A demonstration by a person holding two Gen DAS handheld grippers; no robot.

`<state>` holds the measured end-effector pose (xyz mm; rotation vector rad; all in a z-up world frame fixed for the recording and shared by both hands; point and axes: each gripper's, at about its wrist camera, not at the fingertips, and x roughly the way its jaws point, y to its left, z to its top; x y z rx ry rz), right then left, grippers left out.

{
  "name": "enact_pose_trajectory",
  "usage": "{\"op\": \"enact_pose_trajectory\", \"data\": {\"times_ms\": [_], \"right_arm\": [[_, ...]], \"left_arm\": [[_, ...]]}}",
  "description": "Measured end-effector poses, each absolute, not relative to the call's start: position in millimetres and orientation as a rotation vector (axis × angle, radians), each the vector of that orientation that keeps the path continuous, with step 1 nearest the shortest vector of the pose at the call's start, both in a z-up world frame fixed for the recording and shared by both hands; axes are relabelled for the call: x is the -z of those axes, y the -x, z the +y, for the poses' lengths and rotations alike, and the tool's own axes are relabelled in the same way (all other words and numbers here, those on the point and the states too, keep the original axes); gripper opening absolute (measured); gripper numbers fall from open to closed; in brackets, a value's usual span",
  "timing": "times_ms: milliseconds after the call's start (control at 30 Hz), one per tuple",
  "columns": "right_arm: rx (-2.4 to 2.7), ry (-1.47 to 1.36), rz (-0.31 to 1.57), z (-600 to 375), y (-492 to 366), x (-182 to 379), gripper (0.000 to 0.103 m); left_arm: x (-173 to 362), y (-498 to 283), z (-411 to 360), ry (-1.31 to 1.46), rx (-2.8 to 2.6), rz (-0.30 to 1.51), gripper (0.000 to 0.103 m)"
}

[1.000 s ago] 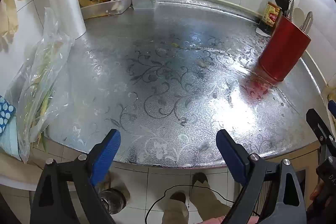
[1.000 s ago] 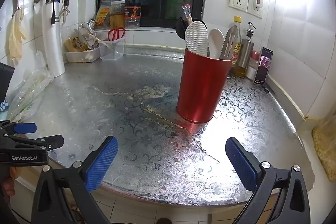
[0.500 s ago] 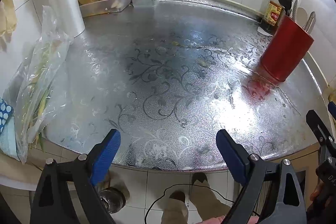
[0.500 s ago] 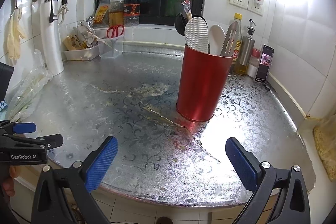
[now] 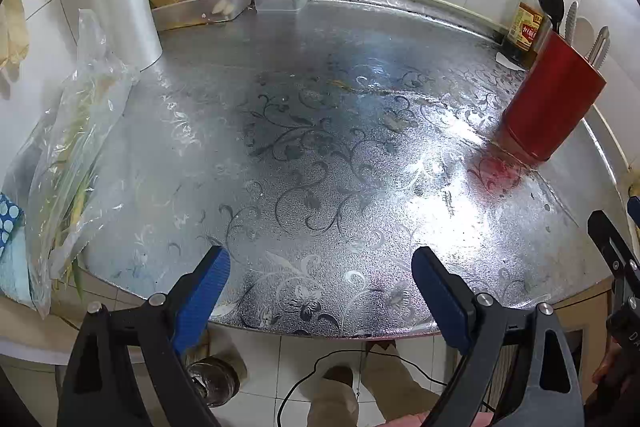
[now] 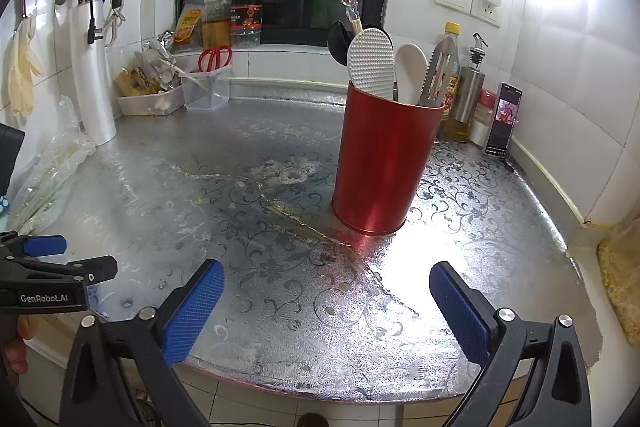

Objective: Organize utensils

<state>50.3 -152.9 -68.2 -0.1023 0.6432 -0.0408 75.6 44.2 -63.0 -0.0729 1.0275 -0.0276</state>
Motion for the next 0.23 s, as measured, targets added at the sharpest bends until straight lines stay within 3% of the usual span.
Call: {"op": "enact_pose_trajectory", "data": {"times_ms": [233], "right_arm": [[0.044, 0.103, 0.646, -154.1, -52.0, 69.1, 0.103]], "left_arm": [[61.1, -78.5, 44.9, 0.074, 0.019, 1.006, 0.092]]}}
